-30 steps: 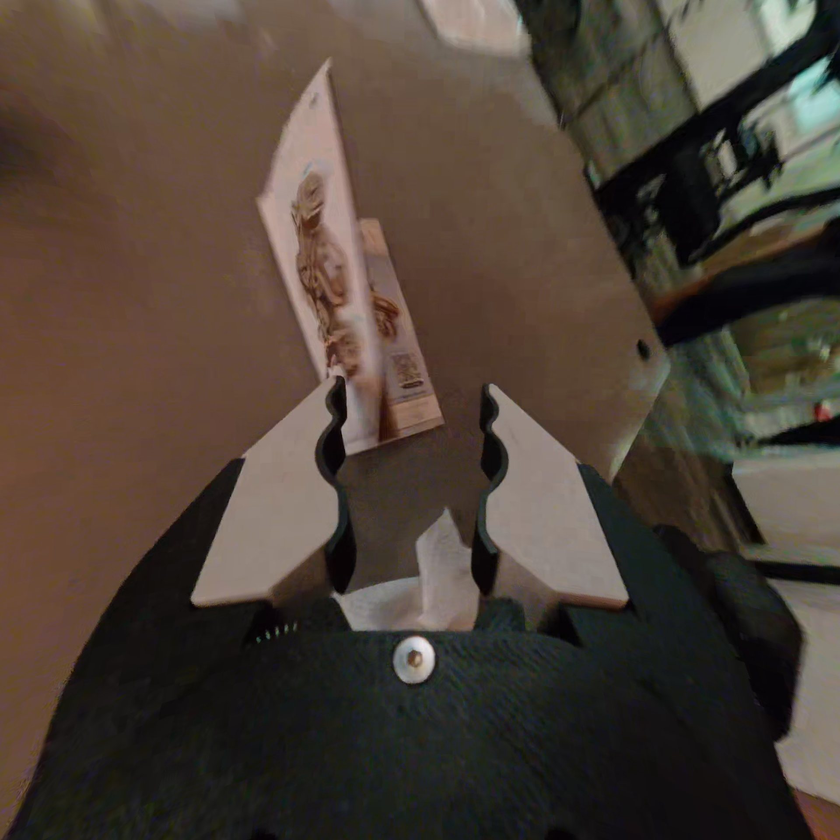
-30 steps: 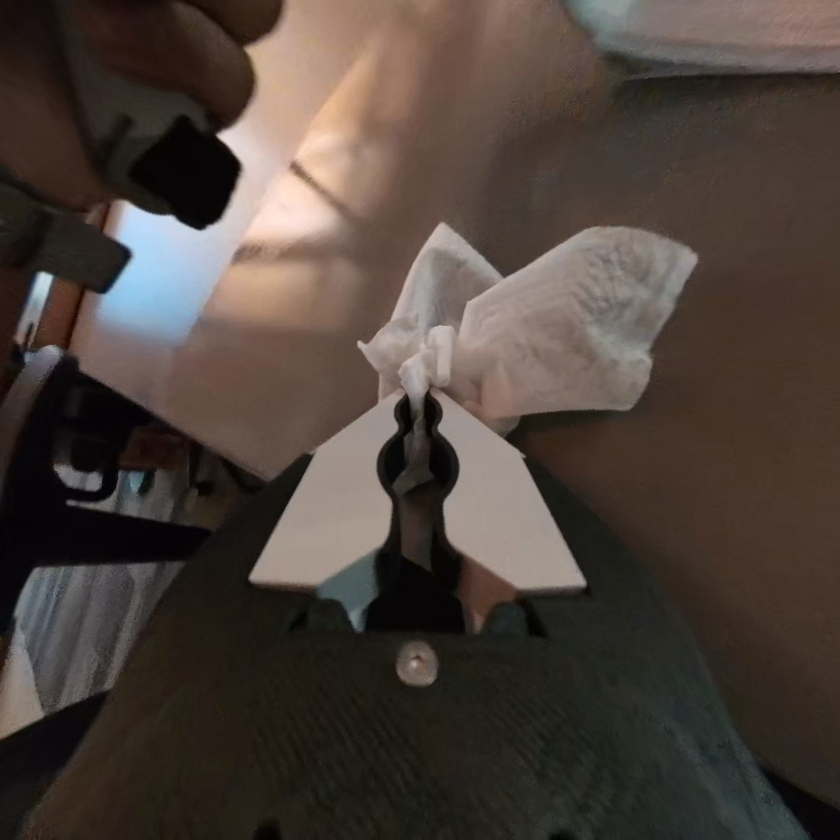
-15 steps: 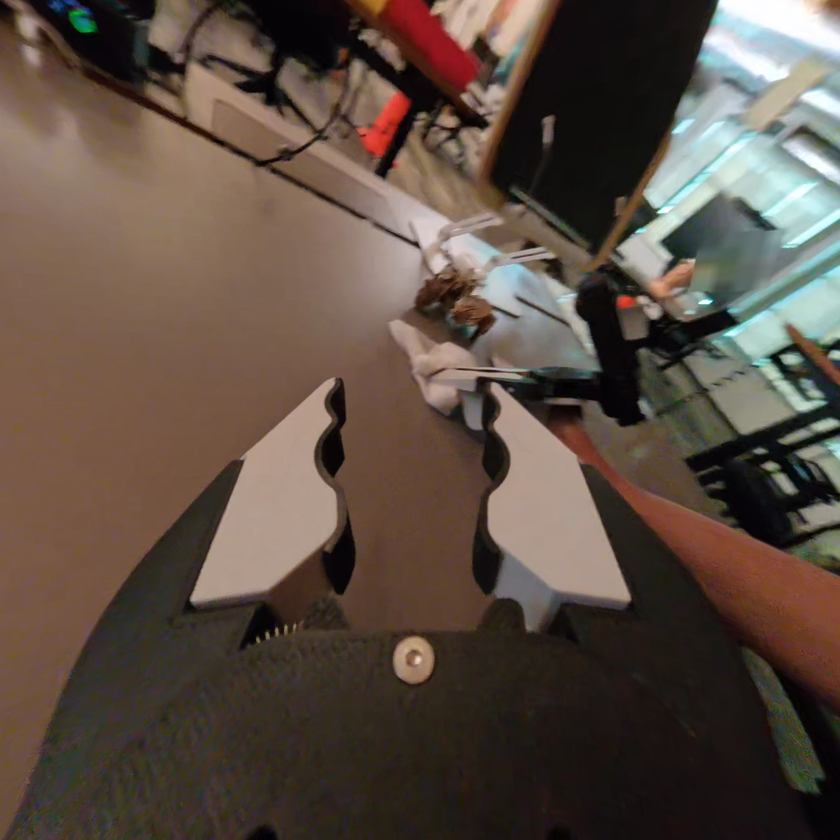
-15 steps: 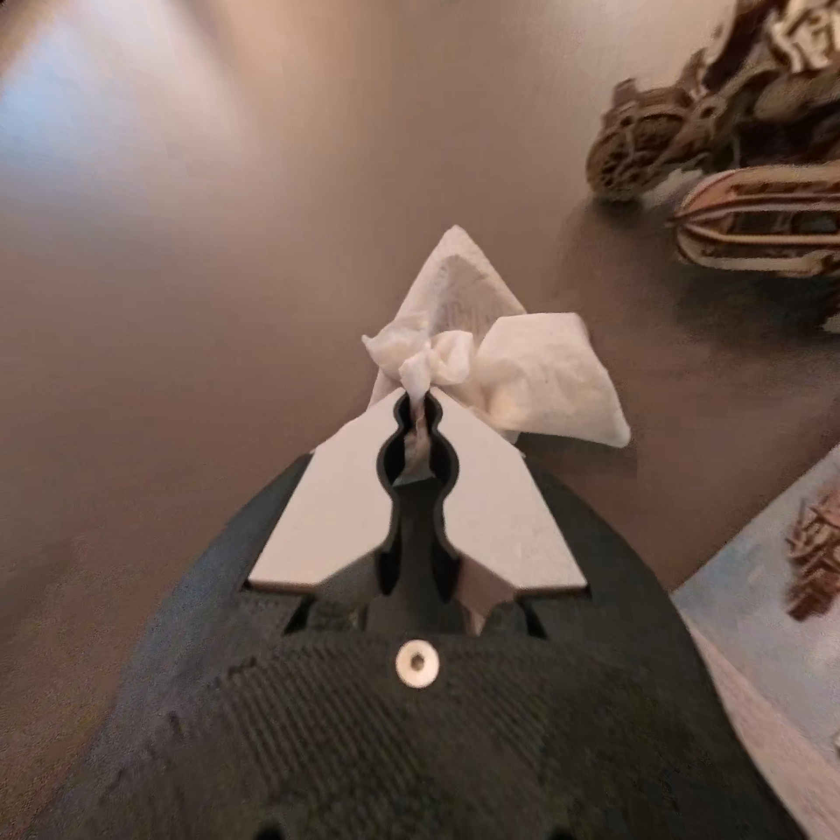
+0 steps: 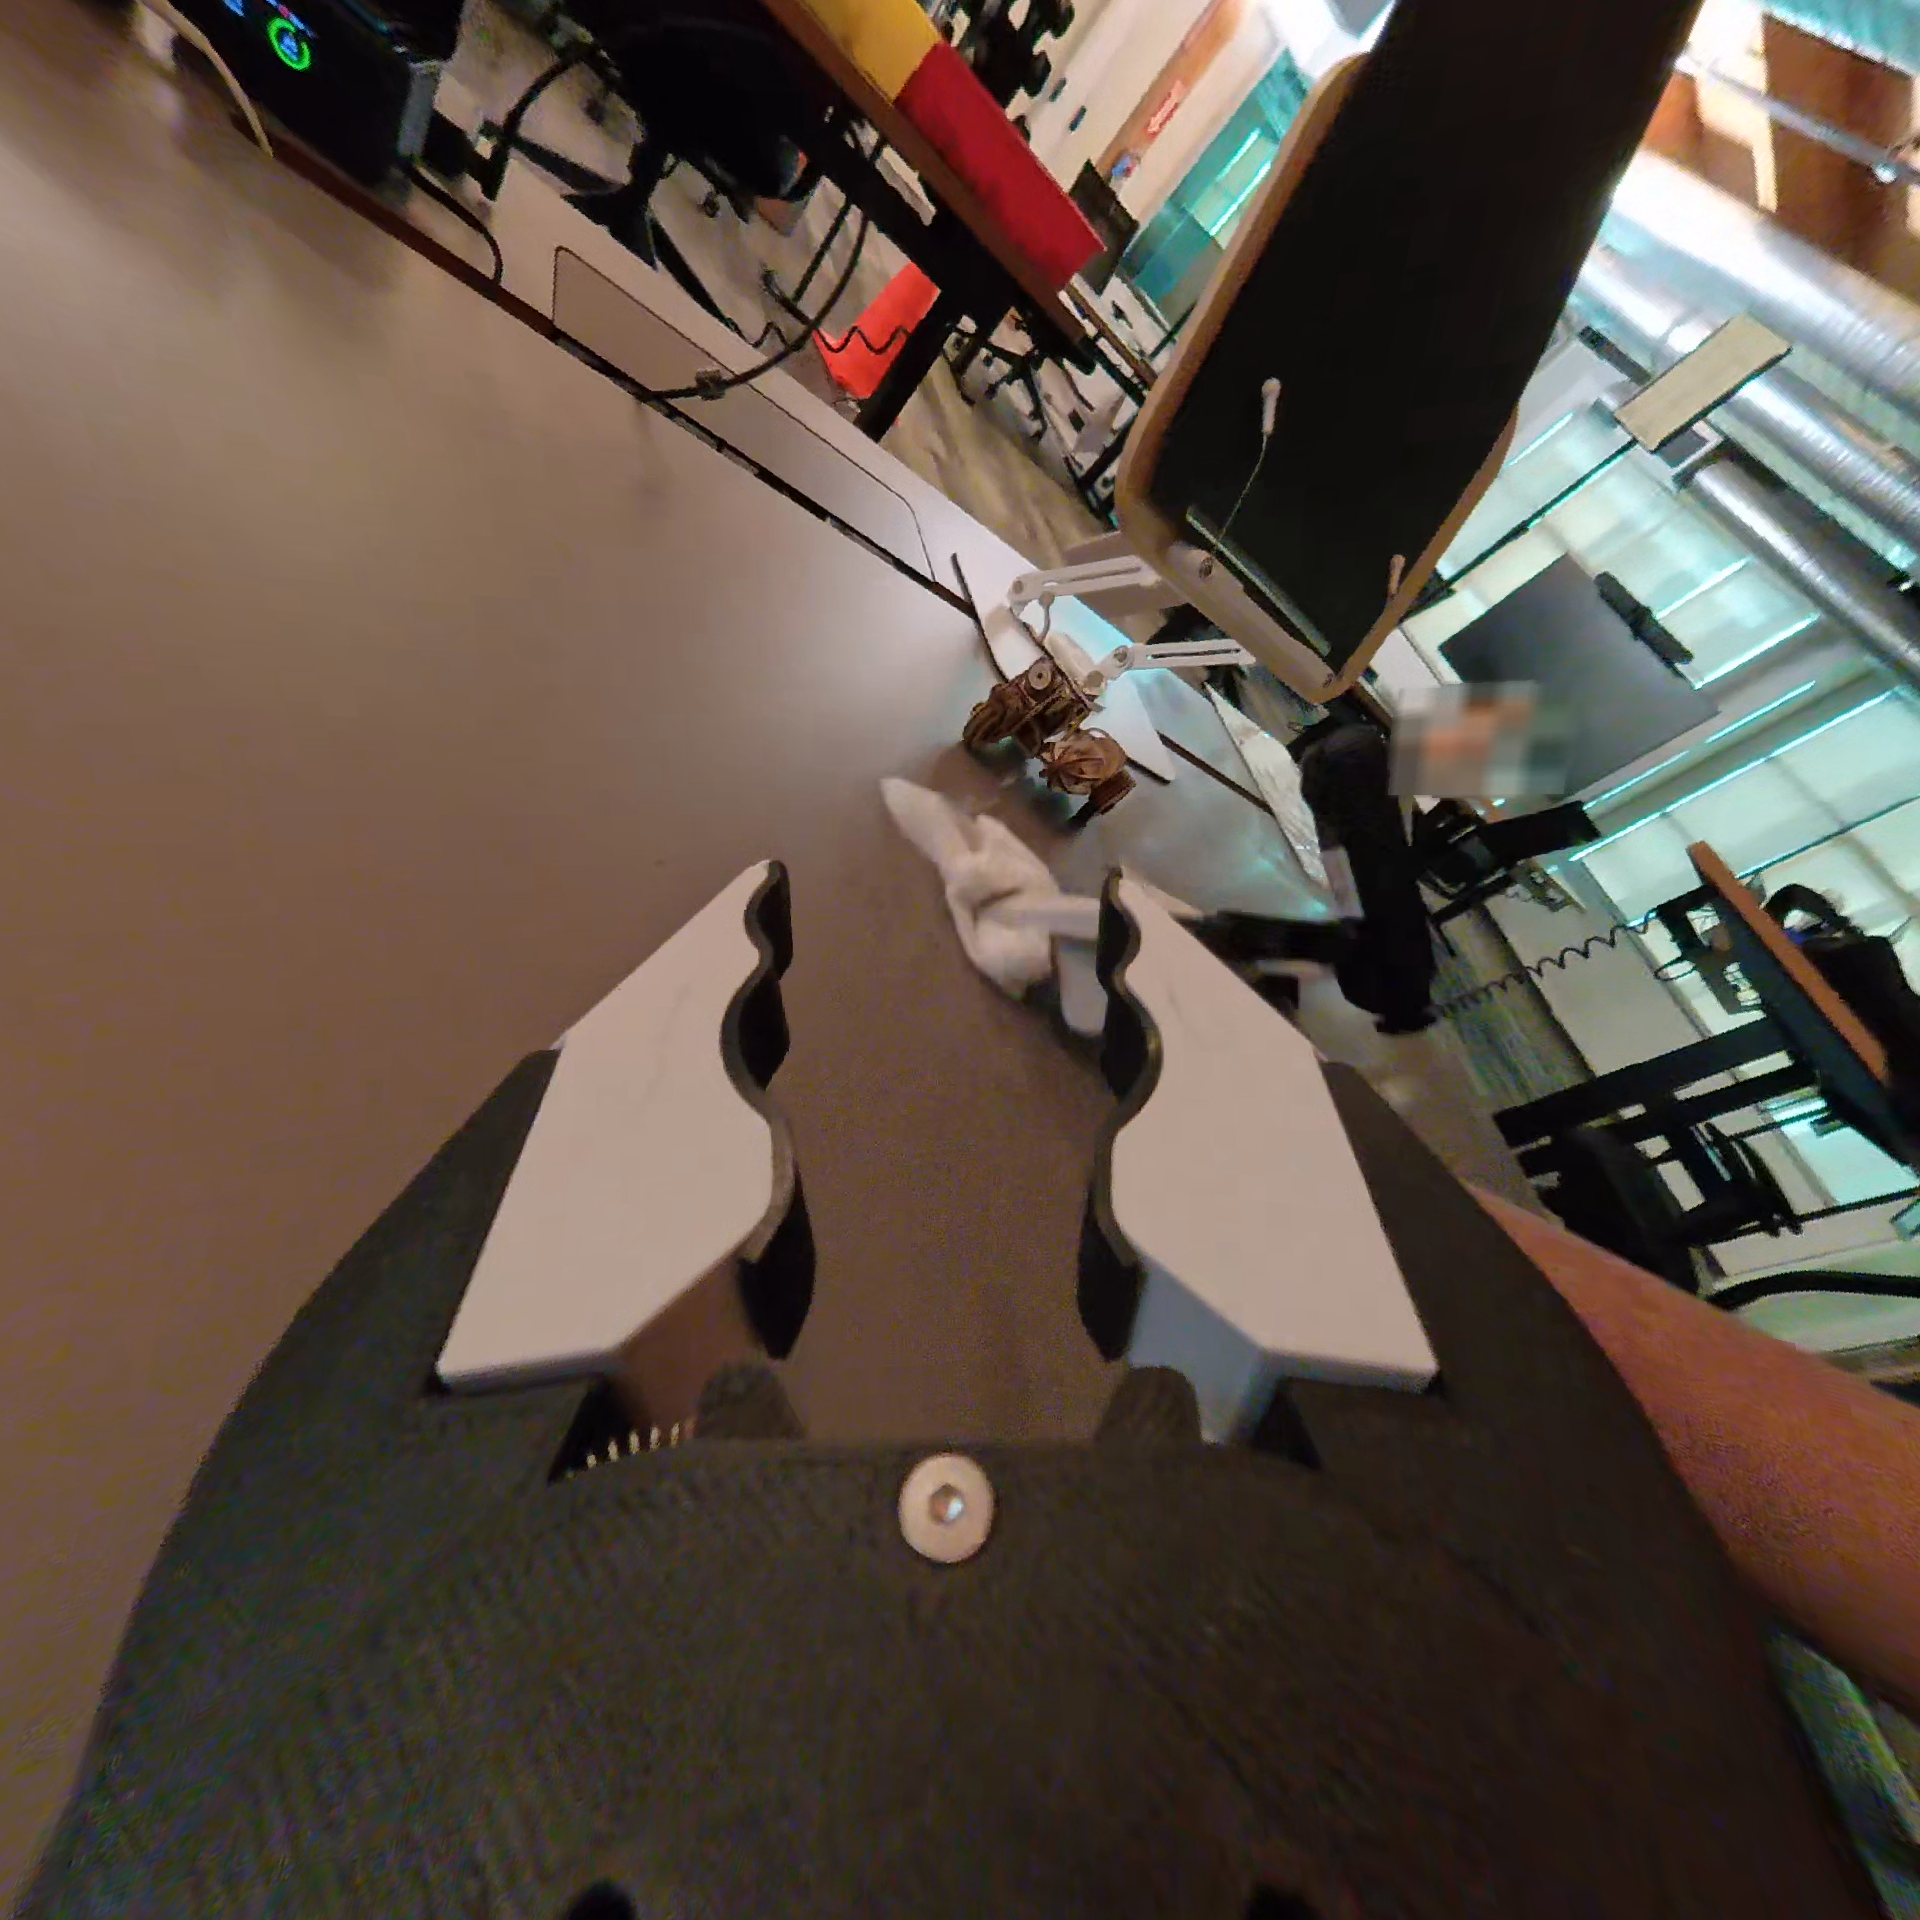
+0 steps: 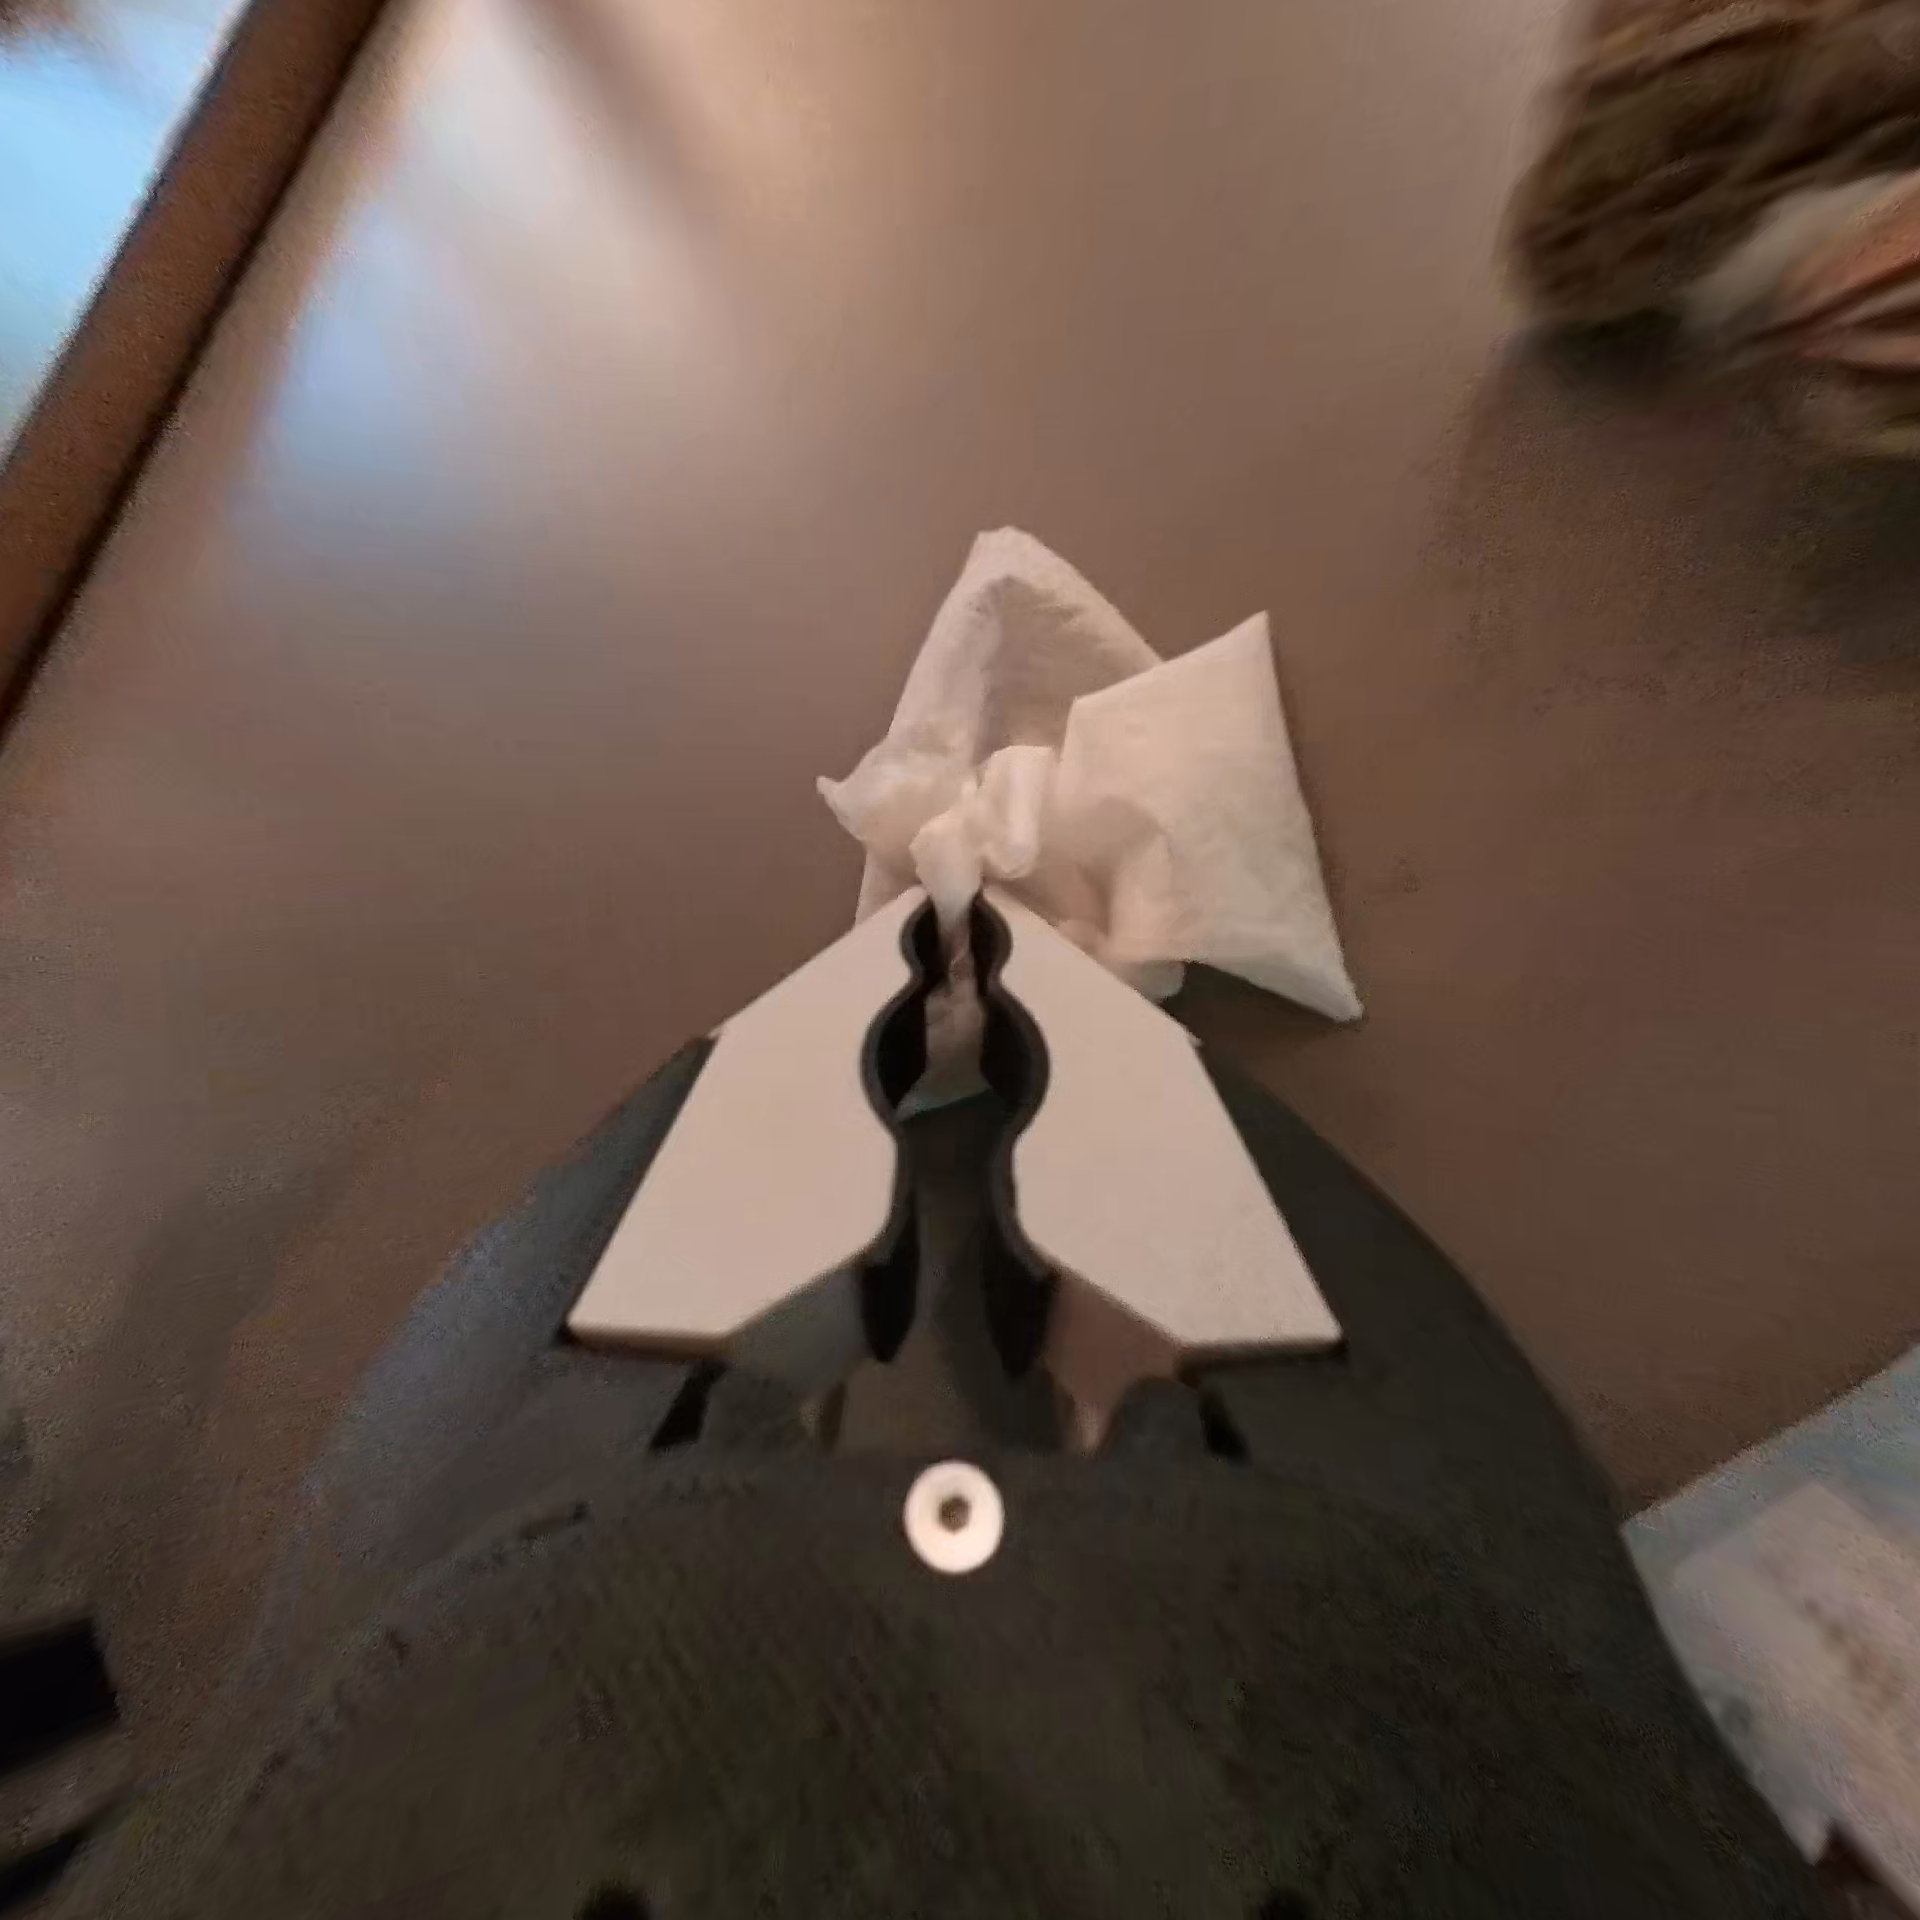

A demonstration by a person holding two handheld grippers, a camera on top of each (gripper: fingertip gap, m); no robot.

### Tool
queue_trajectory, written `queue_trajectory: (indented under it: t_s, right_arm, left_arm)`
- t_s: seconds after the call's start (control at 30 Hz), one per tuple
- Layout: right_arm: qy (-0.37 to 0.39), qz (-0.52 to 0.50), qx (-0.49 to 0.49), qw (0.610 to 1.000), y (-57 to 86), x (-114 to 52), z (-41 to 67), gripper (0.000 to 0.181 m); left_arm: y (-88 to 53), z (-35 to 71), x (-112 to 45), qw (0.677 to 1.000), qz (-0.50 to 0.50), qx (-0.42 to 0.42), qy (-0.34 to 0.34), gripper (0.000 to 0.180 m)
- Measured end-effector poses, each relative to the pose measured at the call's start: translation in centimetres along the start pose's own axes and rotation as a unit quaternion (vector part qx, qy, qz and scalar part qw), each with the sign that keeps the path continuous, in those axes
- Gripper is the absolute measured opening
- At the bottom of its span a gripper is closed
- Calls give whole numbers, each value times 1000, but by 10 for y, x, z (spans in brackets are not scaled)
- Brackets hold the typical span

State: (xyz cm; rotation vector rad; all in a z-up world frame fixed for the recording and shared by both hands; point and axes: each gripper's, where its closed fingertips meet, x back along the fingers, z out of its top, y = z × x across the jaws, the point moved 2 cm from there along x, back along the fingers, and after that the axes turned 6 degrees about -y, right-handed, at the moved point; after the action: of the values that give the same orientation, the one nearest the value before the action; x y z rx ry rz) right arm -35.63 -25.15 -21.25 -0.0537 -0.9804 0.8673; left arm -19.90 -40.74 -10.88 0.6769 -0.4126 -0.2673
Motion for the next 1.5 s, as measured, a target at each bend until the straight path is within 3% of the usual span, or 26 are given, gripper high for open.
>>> queue_trajectory:
  t_s: [0.1, 0.2, 0.3, 0.5, 0.73, 0.83, 1.0, 1.1, 1.17, 1.27, 1.37, 1.5]
  right_arm:
    - [13, 4, 23, 1000, -27, 0, -19, 3]
    - [-58, 107, 75, 990, -108, 13, -93, 3]
    - [-80, 76, 154, 982, -110, 21, -102, 3]
    - [-12, 29, -6, 999, -39, -10, -16, 3]
    - [-126, 210, 115, 963, -212, 8, -160, 3]
    - [-136, 176, 96, 970, -175, 46, -180, 3]
    - [-58, 58, -32, 996, -49, 68, -117, 2]
    - [-26, 73, -52, 996, -73, 29, -88, 2]
    - [-41, 147, -34, 988, -141, -7, -93, 2]
    - [-139, 258, 45, 955, -248, -25, -145, 3]
    - [-165, 214, 146, 952, -250, 1, -177, 3]
    - [-150, 173, 28, 973, -148, 54, -170, 3]
  left_arm:
    - [-2, 0, 7, 1000, -1, 0, 6, 55]
    - [-3, -1, 7, 1000, 3, 0, 4, 55]
    - [-1, -2, 7, 1000, 9, -8, 0, 55]
    - [-5, -2, 20, 1000, 18, -4, 17, 54]
    - [-7, 0, 29, 999, 23, -5, 34, 54]
    - [-9, 0, 32, 999, 24, -4, 35, 54]
    - [-9, -2, 33, 999, 34, -7, 30, 55]
    - [-9, -3, 36, 999, 41, -8, 34, 54]
    - [-11, -2, 43, 998, 39, 0, 45, 54]
    - [-15, 2, 54, 997, 30, 17, 69, 55]
    - [-17, 3, 55, 997, 26, 24, 71, 55]
    - [-16, 1, 51, 998, 35, 8, 58, 56]
